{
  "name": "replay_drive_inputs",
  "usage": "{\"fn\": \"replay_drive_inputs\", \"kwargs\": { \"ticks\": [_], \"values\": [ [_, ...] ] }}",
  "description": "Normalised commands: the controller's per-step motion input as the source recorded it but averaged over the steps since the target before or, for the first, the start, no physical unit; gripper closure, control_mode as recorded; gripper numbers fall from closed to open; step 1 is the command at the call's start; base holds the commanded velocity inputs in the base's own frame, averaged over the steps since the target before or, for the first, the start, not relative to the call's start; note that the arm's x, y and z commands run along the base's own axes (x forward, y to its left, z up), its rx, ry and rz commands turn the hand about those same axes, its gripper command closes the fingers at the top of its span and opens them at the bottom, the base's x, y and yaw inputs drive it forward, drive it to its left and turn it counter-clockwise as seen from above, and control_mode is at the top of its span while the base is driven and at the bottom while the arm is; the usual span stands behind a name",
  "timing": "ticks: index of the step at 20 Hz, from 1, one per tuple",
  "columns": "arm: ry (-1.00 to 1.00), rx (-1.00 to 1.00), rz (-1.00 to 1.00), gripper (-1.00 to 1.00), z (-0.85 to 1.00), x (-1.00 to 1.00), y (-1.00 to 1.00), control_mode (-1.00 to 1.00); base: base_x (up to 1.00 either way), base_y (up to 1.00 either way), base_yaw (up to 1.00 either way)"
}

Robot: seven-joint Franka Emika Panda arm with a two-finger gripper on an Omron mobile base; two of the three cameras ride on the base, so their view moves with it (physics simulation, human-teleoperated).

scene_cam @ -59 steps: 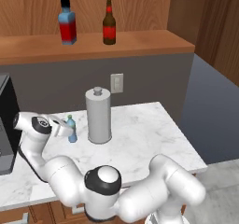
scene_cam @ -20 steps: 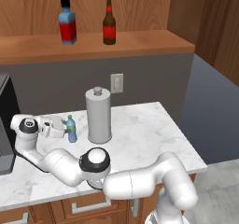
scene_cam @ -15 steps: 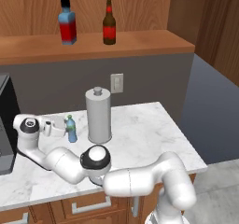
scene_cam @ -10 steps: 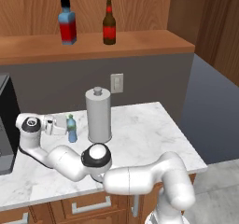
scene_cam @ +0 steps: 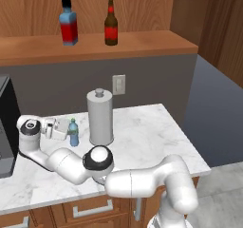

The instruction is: Sort all alcoholic drinks to one cabinet, and non-alcoholic drinks to the other.

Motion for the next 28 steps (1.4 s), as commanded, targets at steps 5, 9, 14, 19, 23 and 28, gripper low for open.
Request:
{"fn": "replay_drive_inputs", "kwargs": {
  "ticks": [5,9,14,19,23,28],
  "values": [
    [-0.02,0.00,0.00,1.00,0.37,-0.73,-0.42,-1.00,0.00,0.00,0.00],
    [-0.06,0.00,0.05,1.00,0.54,-0.67,-0.29,-1.00,0.00,0.00,0.00],
    [-0.07,0.00,0.10,1.00,0.43,-0.81,-0.17,-1.00,0.00,0.00,0.00],
    [-0.02,0.00,0.12,1.00,0.53,-0.66,-0.27,-1.00,0.00,0.00,0.00],
    [0.00,0.00,0.15,1.00,0.44,-0.60,-0.32,-1.00,0.00,0.00,0.00],
    [0.00,0.00,0.21,1.00,0.36,-0.64,-0.42,-1.00,0.00,0.00,0.00]
  ]
}}
